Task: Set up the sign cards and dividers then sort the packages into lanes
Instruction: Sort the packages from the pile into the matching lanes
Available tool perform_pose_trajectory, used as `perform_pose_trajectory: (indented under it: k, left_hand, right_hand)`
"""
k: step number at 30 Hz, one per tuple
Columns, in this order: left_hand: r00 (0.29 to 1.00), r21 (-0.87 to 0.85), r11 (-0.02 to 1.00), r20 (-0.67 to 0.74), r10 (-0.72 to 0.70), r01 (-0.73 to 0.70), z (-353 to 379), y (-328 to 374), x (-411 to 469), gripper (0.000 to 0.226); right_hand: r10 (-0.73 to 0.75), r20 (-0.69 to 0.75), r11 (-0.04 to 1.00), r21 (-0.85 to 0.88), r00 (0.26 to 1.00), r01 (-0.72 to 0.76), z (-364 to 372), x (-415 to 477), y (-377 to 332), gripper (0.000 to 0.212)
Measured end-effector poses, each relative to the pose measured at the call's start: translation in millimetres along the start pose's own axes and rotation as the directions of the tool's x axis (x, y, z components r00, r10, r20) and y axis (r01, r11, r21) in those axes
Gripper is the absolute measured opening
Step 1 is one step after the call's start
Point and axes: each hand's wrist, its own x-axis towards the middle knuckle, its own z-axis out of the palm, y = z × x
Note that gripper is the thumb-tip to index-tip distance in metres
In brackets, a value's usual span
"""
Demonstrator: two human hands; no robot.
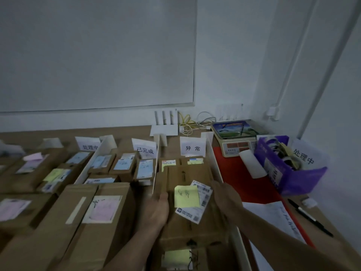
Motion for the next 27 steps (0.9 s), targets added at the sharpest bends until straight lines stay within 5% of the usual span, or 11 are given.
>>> perform_pose_trajectory:
  k: [6,17,20,27]
  left_hand:
    - [0.998,0.1,0.994,-0.043,-0.049,0.053,2,-3,10,0.025]
    - [0.999,0.126,0.992,-0.054,0.006,0.001,-10,30,42,0.032]
    - [0.998,0.105,0.993,-0.04,0.051,-0.046,-24,58,56,0.053]
    - [1.0,-0.137,0.991,-0.031,0.0,-0.004,-48,112,84,0.062]
  right_hand:
    - [-0.014,0.047,1.0,0.021,0.999,0.013,9,2,-1,0.04]
    - [-0.076,-0.017,0.997,-0.011,0.997,0.075,-16,19,-37,0.045]
    - [-0.081,-0.055,0.992,0.092,0.995,0.086,-28,33,-67,0.042]
    - [-0.036,-0.042,0.862,0.504,0.998,0.052,-49,50,-118,0.042]
